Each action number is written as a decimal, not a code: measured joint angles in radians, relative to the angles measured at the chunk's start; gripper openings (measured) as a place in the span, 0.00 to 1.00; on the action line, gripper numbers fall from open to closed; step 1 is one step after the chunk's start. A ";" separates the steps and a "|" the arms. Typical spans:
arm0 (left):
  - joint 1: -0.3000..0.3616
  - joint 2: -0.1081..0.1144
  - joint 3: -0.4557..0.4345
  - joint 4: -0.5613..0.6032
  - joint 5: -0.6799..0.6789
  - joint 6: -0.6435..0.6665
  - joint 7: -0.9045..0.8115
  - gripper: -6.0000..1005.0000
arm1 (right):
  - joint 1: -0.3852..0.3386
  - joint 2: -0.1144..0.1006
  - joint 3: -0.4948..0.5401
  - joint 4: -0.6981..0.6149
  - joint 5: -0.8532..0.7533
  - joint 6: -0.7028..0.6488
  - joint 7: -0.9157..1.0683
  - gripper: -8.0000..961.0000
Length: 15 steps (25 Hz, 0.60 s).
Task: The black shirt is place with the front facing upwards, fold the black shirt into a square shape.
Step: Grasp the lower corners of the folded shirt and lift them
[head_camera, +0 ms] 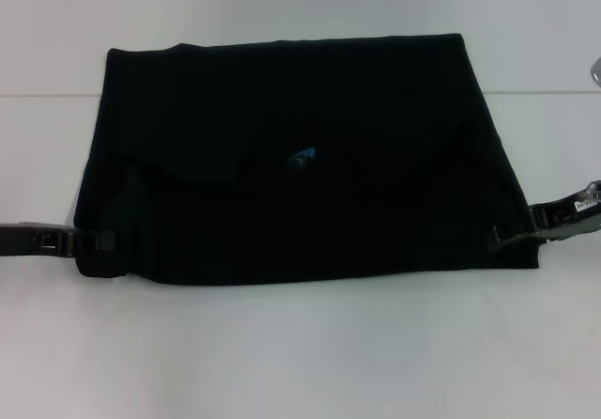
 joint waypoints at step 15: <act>-0.006 0.000 0.000 0.000 0.000 -0.001 0.001 0.07 | -0.006 0.002 -0.022 0.002 -0.001 0.018 -0.036 0.43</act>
